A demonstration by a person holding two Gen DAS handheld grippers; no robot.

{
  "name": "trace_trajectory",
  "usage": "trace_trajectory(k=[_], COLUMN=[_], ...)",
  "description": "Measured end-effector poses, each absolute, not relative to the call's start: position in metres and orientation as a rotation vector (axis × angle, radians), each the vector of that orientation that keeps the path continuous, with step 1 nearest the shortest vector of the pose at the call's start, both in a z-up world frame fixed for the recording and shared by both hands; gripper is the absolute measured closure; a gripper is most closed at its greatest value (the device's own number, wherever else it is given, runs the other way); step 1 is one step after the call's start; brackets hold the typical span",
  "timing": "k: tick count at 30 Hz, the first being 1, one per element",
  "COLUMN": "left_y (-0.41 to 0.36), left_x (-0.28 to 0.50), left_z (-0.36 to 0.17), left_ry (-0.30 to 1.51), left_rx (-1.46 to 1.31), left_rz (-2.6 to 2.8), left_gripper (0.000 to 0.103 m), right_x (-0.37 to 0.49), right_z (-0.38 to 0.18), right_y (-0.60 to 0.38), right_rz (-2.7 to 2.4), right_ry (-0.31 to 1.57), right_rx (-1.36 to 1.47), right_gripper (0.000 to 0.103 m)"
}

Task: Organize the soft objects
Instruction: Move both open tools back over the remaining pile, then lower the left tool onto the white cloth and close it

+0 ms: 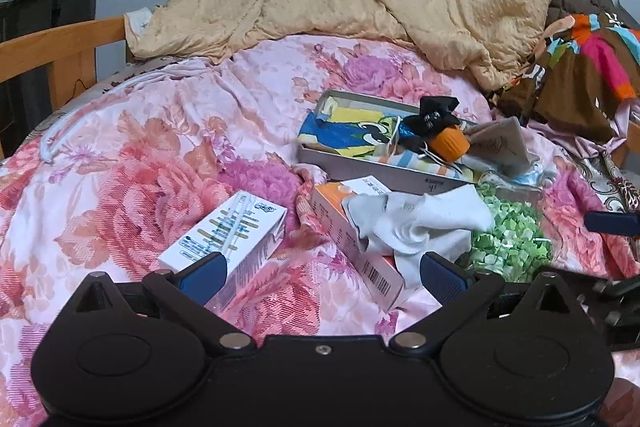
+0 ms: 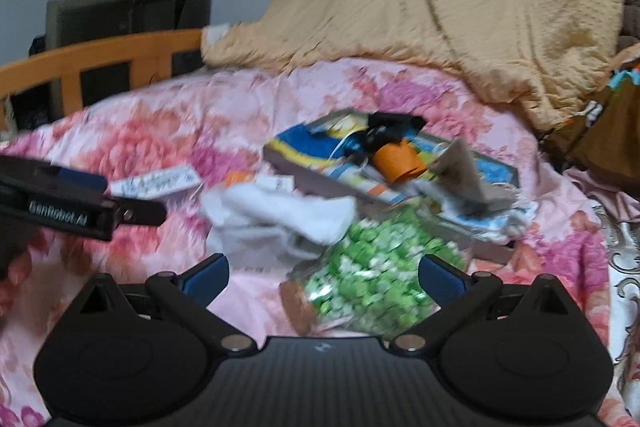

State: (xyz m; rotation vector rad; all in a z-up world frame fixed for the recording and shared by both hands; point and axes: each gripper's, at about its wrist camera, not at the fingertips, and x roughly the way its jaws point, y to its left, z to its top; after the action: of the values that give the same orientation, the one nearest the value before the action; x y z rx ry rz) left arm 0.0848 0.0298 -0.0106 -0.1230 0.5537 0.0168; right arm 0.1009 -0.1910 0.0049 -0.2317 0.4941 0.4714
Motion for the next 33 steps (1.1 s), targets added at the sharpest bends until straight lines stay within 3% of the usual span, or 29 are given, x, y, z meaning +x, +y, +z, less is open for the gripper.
trace_trajectory(k=[33], left_y=[0.030], left_x=[0.090], left_z=[-0.013], left_ry=[0.571], left_rx=[-0.080], left_rz=[0.014], left_gripper=[0.001], right_x=[0.092], right_z=[-0.018], right_y=[-0.156], right_rz=[0.551], right_ry=[0.544], right_rx=[-0.364], right_gripper=[0.000])
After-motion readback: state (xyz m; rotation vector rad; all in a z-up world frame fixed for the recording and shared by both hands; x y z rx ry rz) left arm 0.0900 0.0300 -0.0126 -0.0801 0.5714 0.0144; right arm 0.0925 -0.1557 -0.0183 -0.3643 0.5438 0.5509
